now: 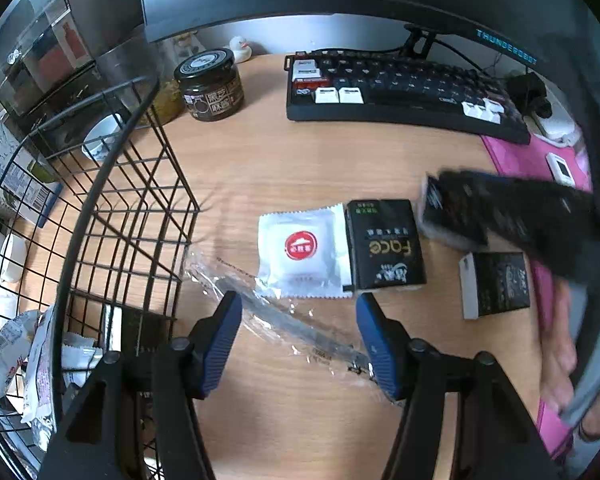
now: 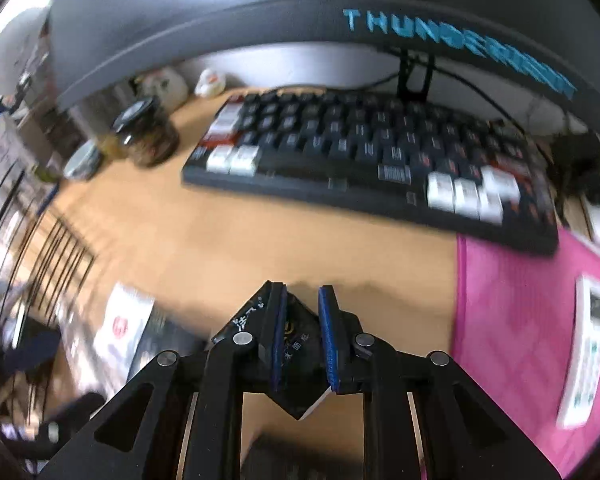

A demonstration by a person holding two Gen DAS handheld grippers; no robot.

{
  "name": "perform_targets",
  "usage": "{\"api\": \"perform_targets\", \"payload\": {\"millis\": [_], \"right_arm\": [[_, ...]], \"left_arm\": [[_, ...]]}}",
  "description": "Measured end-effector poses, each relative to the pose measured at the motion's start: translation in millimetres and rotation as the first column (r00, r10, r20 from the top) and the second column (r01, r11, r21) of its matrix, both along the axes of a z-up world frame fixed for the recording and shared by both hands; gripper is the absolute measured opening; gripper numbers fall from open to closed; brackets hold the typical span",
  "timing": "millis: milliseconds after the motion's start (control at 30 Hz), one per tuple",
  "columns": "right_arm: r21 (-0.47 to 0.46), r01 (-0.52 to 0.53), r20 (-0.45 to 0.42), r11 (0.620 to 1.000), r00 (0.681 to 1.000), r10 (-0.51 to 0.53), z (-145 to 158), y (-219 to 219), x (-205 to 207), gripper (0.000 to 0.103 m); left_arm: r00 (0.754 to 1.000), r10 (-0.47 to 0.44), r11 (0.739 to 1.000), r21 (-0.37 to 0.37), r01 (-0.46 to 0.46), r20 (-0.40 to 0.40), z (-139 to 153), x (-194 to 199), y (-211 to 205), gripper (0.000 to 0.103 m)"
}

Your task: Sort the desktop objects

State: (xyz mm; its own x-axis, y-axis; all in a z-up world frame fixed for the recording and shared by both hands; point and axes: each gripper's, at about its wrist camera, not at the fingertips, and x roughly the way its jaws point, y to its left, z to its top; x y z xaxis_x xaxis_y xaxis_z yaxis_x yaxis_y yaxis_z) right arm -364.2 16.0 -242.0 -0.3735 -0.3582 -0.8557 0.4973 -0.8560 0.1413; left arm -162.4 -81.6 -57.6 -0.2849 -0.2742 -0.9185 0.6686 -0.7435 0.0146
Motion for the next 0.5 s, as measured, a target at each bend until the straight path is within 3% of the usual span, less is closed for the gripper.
{"api": "perform_targets", "payload": {"millis": [133, 200, 233, 300, 400, 500], "right_arm": [[-0.042, -0.007, 0.052, 0.999, 0.999, 0.009, 0.2, 13.8, 20.3, 0.018], [-0.098, -0.011, 0.014, 0.995, 1.0, 0.013, 13.4, 27.1, 25.7, 0.019], [-0.08, -0.008, -0.024, 0.997, 1.0, 0.006, 18.0, 32.6, 29.1, 0.022], [-0.035, 0.0, -0.044, 0.999, 0.999, -0.001, 18.6, 42.0, 36.5, 0.042], [-0.029, 0.038, 0.029, 0.999, 0.999, -0.037, 6.7, 61.7, 40.4, 0.044], [-0.097, 0.121, 0.137, 0.988, 0.985, -0.107, 5.9, 82.8, 58.4, 0.051]], "left_arm": [[1.0, -0.011, 1.0, -0.004, 0.011, 0.001, 0.8, 3.2, 10.7, 0.065], [1.0, -0.026, 1.0, -0.005, 0.026, 0.002, 2.8, 5.2, 19.1, 0.065], [0.999, -0.034, 0.999, -0.006, 0.034, 0.005, 3.8, 5.7, 22.8, 0.065], [0.998, -0.053, 0.999, -0.014, 0.053, 0.016, 5.4, 5.5, 30.2, 0.065], [0.997, -0.073, 0.997, -0.029, 0.074, 0.03, 5.5, 3.1, 40.4, 0.066], [0.996, -0.08, 0.997, -0.016, 0.08, 0.028, 2.4, -0.9, 45.8, 0.066]]}}
